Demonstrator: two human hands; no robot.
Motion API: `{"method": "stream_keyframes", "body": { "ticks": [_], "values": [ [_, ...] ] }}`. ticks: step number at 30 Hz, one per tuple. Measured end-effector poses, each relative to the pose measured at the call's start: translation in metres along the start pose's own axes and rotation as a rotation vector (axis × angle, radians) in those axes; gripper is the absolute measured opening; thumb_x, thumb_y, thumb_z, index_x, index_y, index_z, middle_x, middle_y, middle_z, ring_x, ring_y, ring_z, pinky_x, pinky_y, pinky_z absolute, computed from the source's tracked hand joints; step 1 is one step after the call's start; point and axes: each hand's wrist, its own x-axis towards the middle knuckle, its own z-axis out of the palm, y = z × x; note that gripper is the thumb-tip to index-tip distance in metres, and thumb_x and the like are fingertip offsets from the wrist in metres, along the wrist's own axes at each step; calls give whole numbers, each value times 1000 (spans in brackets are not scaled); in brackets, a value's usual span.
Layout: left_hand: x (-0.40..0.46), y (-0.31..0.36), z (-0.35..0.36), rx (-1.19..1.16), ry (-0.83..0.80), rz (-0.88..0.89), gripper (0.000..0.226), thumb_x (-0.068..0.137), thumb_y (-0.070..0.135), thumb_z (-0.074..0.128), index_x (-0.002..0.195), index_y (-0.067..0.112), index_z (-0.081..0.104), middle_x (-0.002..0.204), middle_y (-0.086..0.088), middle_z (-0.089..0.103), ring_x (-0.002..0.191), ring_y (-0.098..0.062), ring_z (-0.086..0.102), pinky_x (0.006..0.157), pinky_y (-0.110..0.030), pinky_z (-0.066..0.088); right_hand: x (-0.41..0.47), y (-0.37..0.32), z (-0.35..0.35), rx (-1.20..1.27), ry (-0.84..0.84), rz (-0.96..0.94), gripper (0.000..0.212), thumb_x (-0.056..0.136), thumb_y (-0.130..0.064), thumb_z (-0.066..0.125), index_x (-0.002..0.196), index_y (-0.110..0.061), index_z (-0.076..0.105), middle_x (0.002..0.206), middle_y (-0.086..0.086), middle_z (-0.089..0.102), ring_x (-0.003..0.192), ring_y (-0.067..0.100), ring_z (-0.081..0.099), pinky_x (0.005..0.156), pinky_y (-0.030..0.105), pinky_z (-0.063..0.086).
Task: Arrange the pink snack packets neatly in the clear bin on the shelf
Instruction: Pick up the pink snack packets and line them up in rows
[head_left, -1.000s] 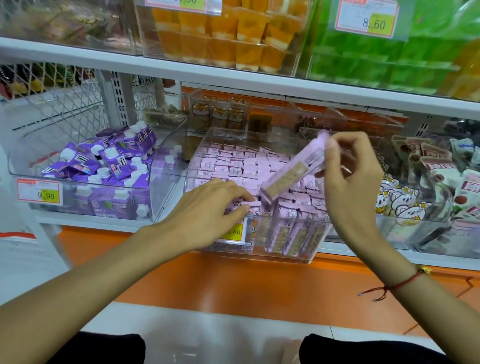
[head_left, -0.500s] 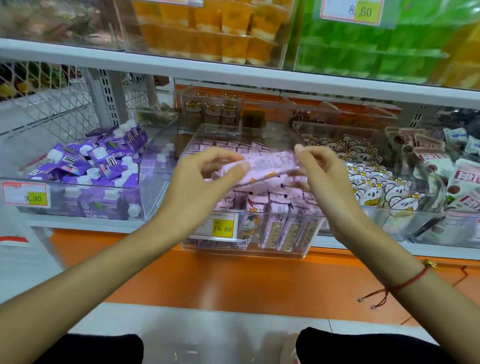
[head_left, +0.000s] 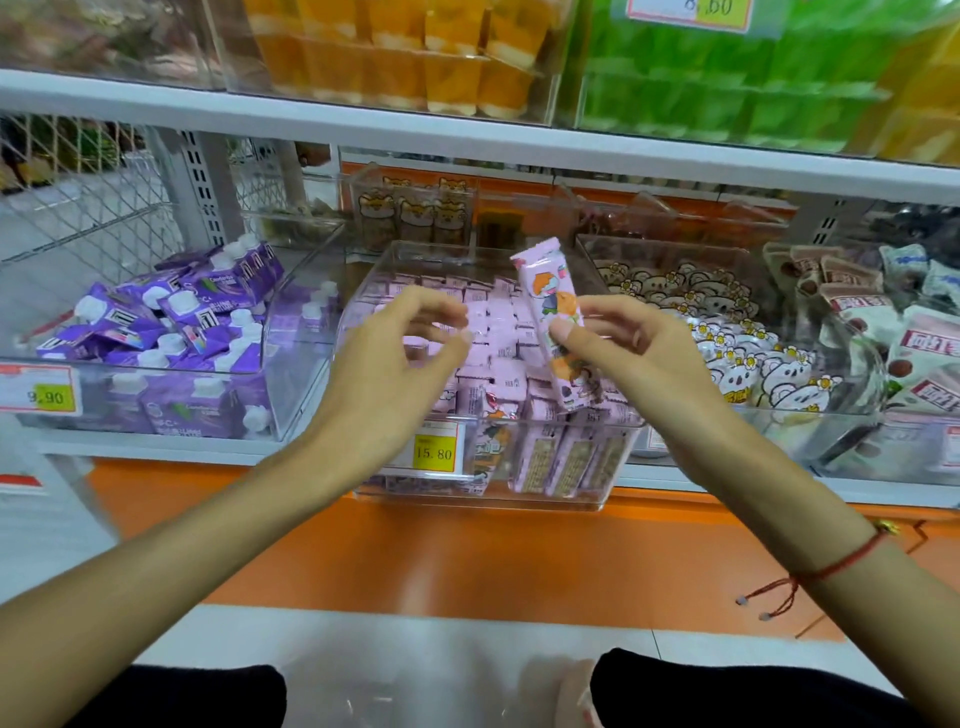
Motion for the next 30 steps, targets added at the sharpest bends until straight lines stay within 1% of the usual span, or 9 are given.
{"method": "stream_keyframes", "body": {
  "ticks": [4, 8, 12, 15, 19, 21, 24, 27, 30],
  "values": [
    [-4, -9, 7, 312, -156, 173, 14, 87, 30, 65, 98, 36, 59, 96, 23, 59, 93, 0, 53, 81, -31, 48, 5, 7, -1, 111, 37, 127, 21, 82, -25, 70, 98, -18, 58, 91, -1, 68, 78, 3, 67, 67, 16, 53],
    [-5, -11, 12, 557, -276, 336, 28, 93, 36, 54, 121, 34, 58, 113, 16, 62, 106, -10, 53, 77, -29, 44, 8, 9, 0, 319, 84, 120, 28, 88, -15, 64, 109, -19, 45, 84, -5, 70, 83, 15, 70, 71, 26, 58],
    [-3, -13, 7, 634, -295, 319, 21, 92, 42, 53, 108, 36, 66, 96, 14, 66, 93, -11, 57, 61, -26, 36, 7, 12, 7, 271, 80, 39, 57, 93, -17, 57, 137, -31, 23, 99, 5, 65, 75, 5, 69, 63, 17, 53],
    [-1, -14, 3, 630, -261, 265, 21, 90, 46, 55, 100, 35, 68, 86, 19, 60, 88, -7, 53, 59, -25, 34, 5, 17, 14, 156, 35, -75, 61, 96, -19, 53, 143, -34, 17, 103, 9, 62, 80, 5, 69, 72, 22, 55],
    [0, -16, -1, 674, -266, 242, 20, 92, 41, 53, 104, 32, 66, 95, 16, 63, 100, -10, 52, 72, -33, 46, 2, 21, 21, -59, -89, -215, 49, 96, -22, 52, 138, -33, 28, 97, -4, 54, 77, 4, 66, 78, 29, 53],
    [0, -16, -4, 646, -272, 195, 18, 92, 41, 54, 106, 36, 64, 98, 19, 62, 102, -10, 50, 75, -33, 45, 2, 18, 18, -192, -112, -276, 48, 95, -25, 53, 136, -35, 29, 96, -13, 49, 77, 2, 62, 74, 23, 51],
    [-2, -16, -7, 622, -283, 179, 19, 92, 39, 54, 110, 40, 60, 85, 25, 54, 95, -9, 49, 71, -30, 41, 3, 10, 9, -299, -110, -367, 45, 94, -25, 56, 131, -33, 32, 97, -15, 51, 76, 2, 60, 68, 15, 48],
    [-2, -15, -6, 616, -305, 182, 18, 93, 35, 53, 110, 39, 61, 74, 26, 46, 89, -6, 44, 71, -30, 42, 3, 4, 5, -88, 22, -361, 40, 93, -16, 58, 121, -23, 29, 99, 0, 58, 75, 7, 67, 66, 19, 53],
    [1, -16, -8, 610, -306, 116, 16, 90, 37, 56, 105, 40, 62, 89, 21, 60, 93, -7, 51, 71, -29, 40, 1, 7, 12, 117, 34, -270, 38, 92, -6, 56, 112, -17, 25, 95, 4, 57, 76, 8, 68, 77, 24, 56]
  ]
}}
